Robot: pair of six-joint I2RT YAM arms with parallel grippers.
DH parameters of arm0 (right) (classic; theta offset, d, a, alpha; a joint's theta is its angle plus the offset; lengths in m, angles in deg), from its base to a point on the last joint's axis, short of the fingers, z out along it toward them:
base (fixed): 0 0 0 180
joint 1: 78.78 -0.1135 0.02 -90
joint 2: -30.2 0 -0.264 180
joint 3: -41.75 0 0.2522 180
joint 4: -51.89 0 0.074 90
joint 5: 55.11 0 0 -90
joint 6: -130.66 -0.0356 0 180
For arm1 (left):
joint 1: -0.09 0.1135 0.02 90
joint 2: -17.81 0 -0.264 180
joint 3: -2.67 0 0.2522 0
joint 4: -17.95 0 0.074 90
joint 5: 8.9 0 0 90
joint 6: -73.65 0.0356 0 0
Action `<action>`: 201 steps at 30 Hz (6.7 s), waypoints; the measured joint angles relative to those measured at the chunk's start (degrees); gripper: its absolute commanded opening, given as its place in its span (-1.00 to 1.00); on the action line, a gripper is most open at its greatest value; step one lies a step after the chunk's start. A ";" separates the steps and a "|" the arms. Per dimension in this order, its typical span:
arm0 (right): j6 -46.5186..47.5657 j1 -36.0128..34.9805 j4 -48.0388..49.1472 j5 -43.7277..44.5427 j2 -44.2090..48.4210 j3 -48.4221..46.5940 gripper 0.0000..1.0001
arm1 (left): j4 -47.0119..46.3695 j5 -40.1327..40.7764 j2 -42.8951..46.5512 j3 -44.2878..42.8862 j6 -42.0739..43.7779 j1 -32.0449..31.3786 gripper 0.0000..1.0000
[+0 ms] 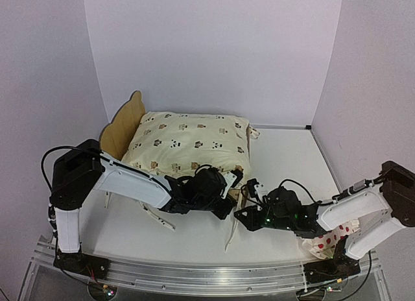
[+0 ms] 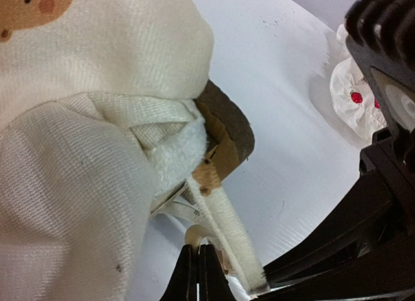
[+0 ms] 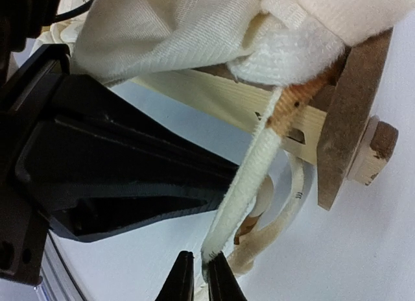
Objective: Set up the pet bed
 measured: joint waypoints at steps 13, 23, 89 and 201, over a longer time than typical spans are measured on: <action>8.09 1.60 -22.35 1.42 20.74 -1.78 -0.31 | -7.39 -6.17 -3.79 1.39 3.26 1.86 -1.00; 11.53 5.67 -31.55 11.22 21.60 -1.94 -0.76 | -9.19 -7.76 -5.49 1.39 3.56 2.68 -1.00; 15.97 7.60 -17.43 -2.22 -5.99 -11.21 -0.59 | -14.94 -15.82 -2.42 5.83 1.43 3.93 -1.00; -1.59 7.45 -13.05 4.40 7.00 -2.17 -1.00 | -17.58 -21.95 -9.59 1.01 -21.77 -2.51 -1.00</action>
